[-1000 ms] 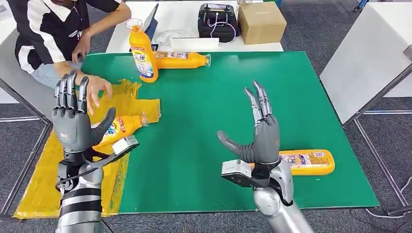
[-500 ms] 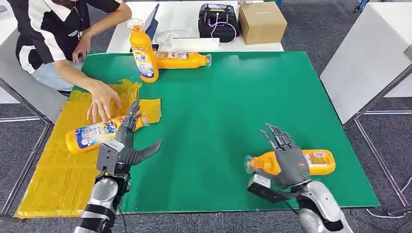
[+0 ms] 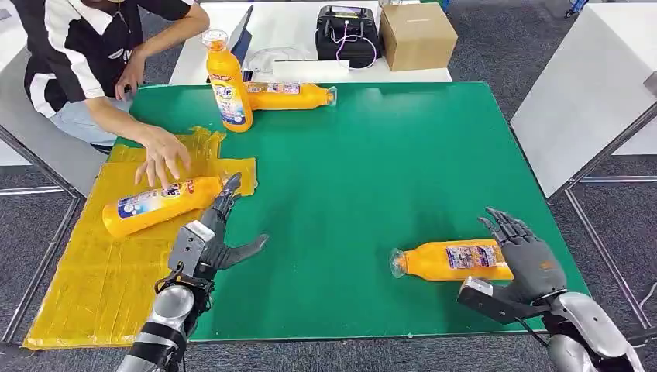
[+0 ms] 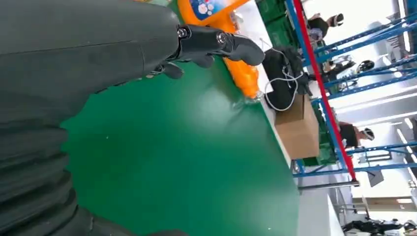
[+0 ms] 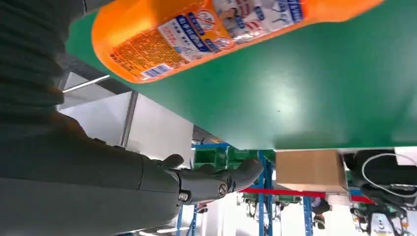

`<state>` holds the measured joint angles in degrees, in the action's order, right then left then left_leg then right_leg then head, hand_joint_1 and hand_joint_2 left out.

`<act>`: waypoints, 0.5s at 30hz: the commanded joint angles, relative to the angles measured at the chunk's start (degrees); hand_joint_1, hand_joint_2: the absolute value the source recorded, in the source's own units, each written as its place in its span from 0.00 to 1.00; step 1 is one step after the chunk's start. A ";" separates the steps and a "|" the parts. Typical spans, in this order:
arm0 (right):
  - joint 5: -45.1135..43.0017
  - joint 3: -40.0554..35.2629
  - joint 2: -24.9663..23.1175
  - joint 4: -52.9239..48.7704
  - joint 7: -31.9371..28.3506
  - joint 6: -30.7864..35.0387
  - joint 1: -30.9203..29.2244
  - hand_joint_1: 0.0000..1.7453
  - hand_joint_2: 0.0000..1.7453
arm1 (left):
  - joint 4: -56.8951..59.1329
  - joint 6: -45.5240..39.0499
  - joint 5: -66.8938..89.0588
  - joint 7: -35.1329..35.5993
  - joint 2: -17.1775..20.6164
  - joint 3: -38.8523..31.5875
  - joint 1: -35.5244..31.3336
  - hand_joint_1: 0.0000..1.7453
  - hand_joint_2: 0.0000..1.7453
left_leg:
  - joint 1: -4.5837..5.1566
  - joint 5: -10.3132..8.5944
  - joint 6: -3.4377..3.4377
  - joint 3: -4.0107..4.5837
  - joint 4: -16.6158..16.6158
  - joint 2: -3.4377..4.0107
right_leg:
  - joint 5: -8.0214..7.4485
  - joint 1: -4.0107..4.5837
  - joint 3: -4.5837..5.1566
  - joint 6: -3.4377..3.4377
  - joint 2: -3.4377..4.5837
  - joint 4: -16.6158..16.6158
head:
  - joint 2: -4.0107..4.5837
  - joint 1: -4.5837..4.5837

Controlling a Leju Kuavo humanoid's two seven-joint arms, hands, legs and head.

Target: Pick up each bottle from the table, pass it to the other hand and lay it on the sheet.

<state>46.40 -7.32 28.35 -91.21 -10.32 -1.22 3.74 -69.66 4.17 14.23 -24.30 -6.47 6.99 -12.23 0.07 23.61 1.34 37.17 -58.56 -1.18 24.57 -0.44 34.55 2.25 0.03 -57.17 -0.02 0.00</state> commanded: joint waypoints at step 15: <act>0.37 -0.75 1.78 21.65 -1.04 -4.96 -11.19 0.00 1.00 | 8.69 1.75 -2.67 -0.74 -0.71 4.57 -6.24 0.00 1.00 | -0.08 0.09 -0.05 -0.56 0.10 0.17 | 0.05 0.10 -0.67 -0.06 0.07 0.24 | 0.00 0.02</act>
<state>46.75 -5.70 30.27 -81.51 -10.75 -4.83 -1.45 -64.98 5.36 12.57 -24.63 -7.26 9.53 -15.64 0.09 23.57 1.40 37.18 -58.57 -1.21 24.56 -0.46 34.50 2.26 0.02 -57.17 -0.02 0.02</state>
